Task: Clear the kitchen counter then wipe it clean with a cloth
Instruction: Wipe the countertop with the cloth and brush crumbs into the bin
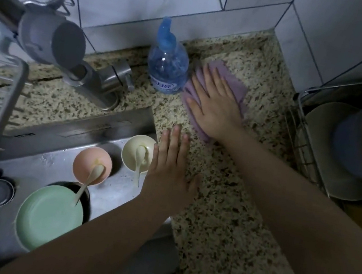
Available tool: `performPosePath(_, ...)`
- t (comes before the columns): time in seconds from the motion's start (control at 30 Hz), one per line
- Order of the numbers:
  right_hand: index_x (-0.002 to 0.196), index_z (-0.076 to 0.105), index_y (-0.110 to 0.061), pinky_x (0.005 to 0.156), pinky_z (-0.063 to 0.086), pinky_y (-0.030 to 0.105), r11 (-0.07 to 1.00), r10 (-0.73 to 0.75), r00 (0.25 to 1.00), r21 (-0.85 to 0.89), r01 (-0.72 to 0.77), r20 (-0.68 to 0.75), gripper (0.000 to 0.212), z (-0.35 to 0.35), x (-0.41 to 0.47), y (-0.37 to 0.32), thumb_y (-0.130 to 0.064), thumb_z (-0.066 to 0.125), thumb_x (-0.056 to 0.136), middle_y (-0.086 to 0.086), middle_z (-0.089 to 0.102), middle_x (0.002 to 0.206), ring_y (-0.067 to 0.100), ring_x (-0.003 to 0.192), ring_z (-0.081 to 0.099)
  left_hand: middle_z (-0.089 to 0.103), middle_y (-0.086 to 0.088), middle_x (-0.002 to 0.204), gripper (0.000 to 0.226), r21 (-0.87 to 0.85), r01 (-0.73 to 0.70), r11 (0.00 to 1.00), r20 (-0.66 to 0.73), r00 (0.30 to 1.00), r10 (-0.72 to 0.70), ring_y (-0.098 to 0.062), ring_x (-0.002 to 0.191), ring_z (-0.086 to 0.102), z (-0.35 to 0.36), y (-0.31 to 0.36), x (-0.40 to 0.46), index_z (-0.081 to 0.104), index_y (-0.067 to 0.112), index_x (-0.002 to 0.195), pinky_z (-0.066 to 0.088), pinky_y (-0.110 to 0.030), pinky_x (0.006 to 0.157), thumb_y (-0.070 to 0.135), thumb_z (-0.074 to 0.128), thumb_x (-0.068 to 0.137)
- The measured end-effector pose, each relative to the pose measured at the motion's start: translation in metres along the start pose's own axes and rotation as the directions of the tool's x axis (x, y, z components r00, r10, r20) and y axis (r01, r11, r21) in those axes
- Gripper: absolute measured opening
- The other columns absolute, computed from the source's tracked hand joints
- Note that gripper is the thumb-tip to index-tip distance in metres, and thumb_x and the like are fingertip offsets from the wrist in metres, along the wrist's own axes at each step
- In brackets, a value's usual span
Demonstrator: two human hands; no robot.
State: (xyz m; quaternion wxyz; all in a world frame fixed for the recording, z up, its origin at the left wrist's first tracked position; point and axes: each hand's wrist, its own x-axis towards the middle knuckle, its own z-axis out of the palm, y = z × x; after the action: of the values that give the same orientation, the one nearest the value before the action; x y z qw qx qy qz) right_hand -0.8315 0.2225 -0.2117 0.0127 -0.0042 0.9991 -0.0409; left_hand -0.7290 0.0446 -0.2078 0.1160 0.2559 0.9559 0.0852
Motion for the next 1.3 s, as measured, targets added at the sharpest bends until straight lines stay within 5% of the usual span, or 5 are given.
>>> performPosePath(0.23, 0.158, 0.010, -0.019, 0.124, 0.008, 0.040, 0.990, 0.140, 0.990, 0.005, -0.140, -0.002, 0.063, 0.003, -0.007, -0.019, -0.048, 0.014, 0.103, 0.004, 0.004, 0.166, 0.024, 0.153, 0.006, -0.008, -0.012, 0.164, 0.088, 0.001, 0.022, 1.000, 0.011, 1.000, -0.022, -0.031, 0.151, -0.010, 0.002, 0.000, -0.001, 0.002, 0.008, 0.156, 0.008, -0.047, 0.122, 0.061, 0.022, 0.089)
performPosePath(0.57, 0.156, 0.022, -0.027, 0.123, 0.013, 0.045, 1.000, -0.024, 1.000, -0.020, 0.023, -0.015, 0.061, 0.006, -0.083, -0.053, -0.056, 0.017, 0.102, 0.010, 0.015, 0.164, 0.033, 0.151, 0.013, 0.028, -0.003, 0.159, 0.054, -0.546, -0.006, 0.838, -0.209, 0.969, -0.129, -0.015, 0.151, 0.013, -0.007, -0.086, -0.099, 0.033, 0.010, 0.151, 0.007, -0.026, 0.122, 0.014, 0.045, 0.098)
performPosePath(0.77, 0.154, 0.019, -0.044, 0.123, 0.012, 0.045, 0.995, -0.093, 0.994, -0.038, 0.095, 0.054, 0.067, 0.005, -0.085, -0.057, -0.071, 0.017, 0.092, 0.004, 0.012, 0.165, 0.034, 0.152, 0.010, 0.039, -0.003, 0.154, 0.049, -0.558, 0.002, 0.830, -0.216, 0.965, -0.148, -0.017, 0.150, 0.017, 0.000, -0.088, -0.123, 0.042, 0.010, 0.147, 0.017, -0.039, 0.122, 0.013, 0.045, 0.098)
performPosePath(0.97, 0.150, 0.036, -0.040, 0.119, 0.022, 0.048, 0.979, -0.203, 0.975, -0.017, 0.202, -0.096, 0.054, 0.015, -0.185, -0.067, -0.062, 0.030, 0.100, 0.007, 0.030, 0.160, 0.035, 0.148, 0.026, 0.041, -0.005, 0.152, 0.046, -0.590, -0.063, 0.805, -0.153, 0.988, -0.036, -0.016, 0.149, 0.019, 0.002, -0.056, -0.143, 0.047, 0.010, 0.144, 0.013, -0.014, 0.117, 0.010, 0.046, 0.098)
performPosePath(1.3, 0.156, 0.022, -0.033, 0.124, 0.008, 0.046, 0.998, 0.055, 0.998, -0.003, -0.055, 0.006, 0.059, 0.012, -0.347, -0.100, -0.059, 0.026, 0.102, 0.007, 0.013, 0.165, 0.035, 0.152, 0.007, 0.048, 0.000, 0.147, 0.045, -0.570, -0.161, 0.805, 0.022, 0.977, 0.211, -0.019, 0.146, 0.028, 0.015, -0.041, -0.169, 0.054, 0.018, 0.139, 0.024, -0.032, 0.117, 0.003, 0.048, 0.097)
